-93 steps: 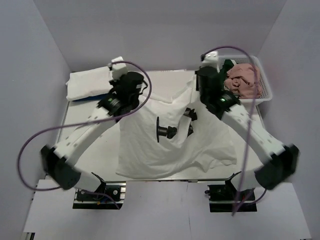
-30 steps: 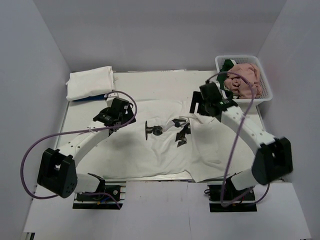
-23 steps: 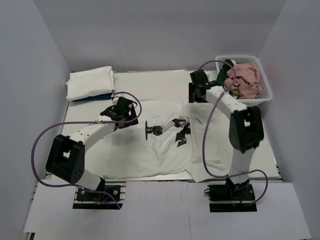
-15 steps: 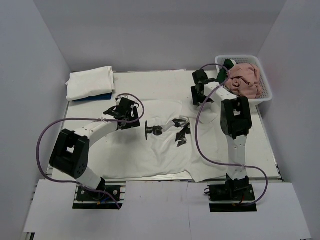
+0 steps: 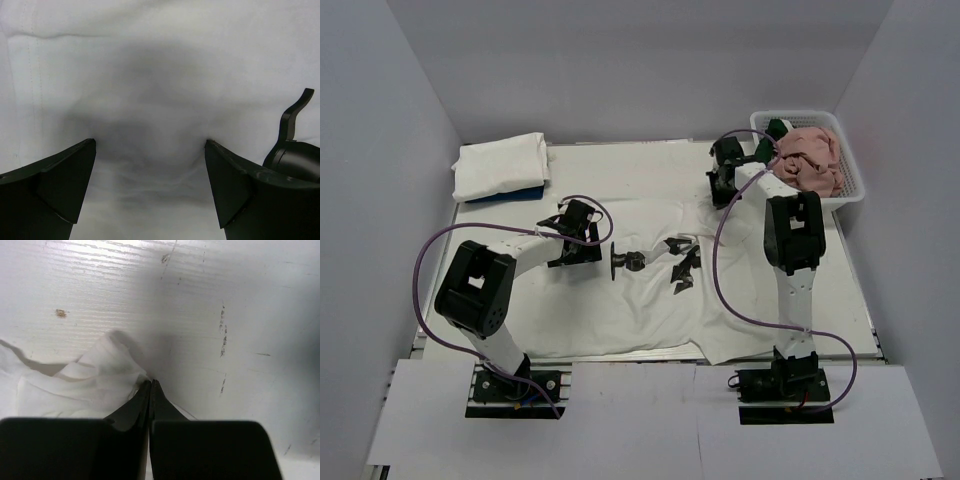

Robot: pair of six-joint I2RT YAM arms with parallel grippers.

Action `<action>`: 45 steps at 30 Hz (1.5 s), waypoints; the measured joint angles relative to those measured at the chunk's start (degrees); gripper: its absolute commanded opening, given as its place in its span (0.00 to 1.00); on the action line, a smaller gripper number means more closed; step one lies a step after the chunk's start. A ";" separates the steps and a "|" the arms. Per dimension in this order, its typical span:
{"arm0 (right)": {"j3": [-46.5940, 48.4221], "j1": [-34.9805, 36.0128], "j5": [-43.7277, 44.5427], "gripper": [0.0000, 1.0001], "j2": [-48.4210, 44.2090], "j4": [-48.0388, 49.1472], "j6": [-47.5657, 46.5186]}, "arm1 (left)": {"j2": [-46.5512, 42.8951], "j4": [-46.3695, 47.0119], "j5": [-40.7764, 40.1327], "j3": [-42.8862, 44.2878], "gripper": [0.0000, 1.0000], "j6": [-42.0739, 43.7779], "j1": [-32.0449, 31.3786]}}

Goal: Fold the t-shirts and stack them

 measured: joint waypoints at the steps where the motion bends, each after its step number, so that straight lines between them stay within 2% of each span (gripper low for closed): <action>1: -0.04 -0.42 -0.87 0.00 -0.04 0.26 0.55 | 0.00 -0.02 0.00 0.00 1.00 0.02 0.00; 8: -9.31 -1.42 -3.98 0.00 -6.45 7.78 3.19 | 0.00 -0.15 0.02 0.02 1.00 -0.11 0.00; 9: -10.64 -1.42 -5.01 0.08 -8.28 8.39 3.04 | 0.02 -0.13 0.02 0.02 1.00 -0.15 0.00; 11: -11.21 -1.40 -7.26 0.37 -11.06 9.09 2.73 | 0.09 -0.09 0.02 0.02 1.00 -0.20 0.00; 12: -11.15 -1.36 -8.26 0.40 -12.15 9.66 2.95 | 0.24 0.07 0.02 0.04 1.00 -0.22 0.00; 15: -9.70 -1.25 -10.91 0.63 -13.97 10.60 2.56 | 0.79 0.33 0.26 0.55 1.00 -0.22 0.00; 17: -9.22 -1.11 -11.91 0.70 -13.94 11.23 2.62 | 1.16 0.48 0.37 0.96 1.00 -0.22 0.00; 18: -9.22 -1.07 -12.24 0.89 -13.81 11.08 2.71 | 1.42 0.55 0.42 1.20 1.00 -0.22 0.00; 26: -9.22 -0.94 -12.46 0.89 -9.27 10.75 3.13 | 1.97 0.76 0.46 1.81 1.00 -0.24 0.00; 29: -8.48 -0.94 -12.11 0.79 -6.64 10.32 3.10 | 2.05 0.74 0.44 1.88 1.00 -0.28 0.00; 30: -7.76 -0.94 -11.98 0.70 -5.55 10.29 3.08 | 2.12 0.74 0.44 1.95 1.00 -0.31 0.00; 31: -7.06 -0.94 -11.80 0.41 -4.57 10.27 3.06 | 2.21 0.72 0.44 2.05 1.00 -0.35 0.00; 32: -6.49 -0.94 -11.56 0.27 -3.72 10.34 3.10 | 2.25 0.72 0.39 2.14 1.00 -0.48 0.00; 34: -6.25 -0.92 -10.95 0.11 -2.95 10.60 3.89 | 2.32 0.70 0.20 2.16 1.00 -0.68 0.00; 45: -3.02 -0.72 -5.68 0.09 -4.09 9.57 4.59 | 2.49 0.72 -0.22 2.36 1.00 -1.11 0.00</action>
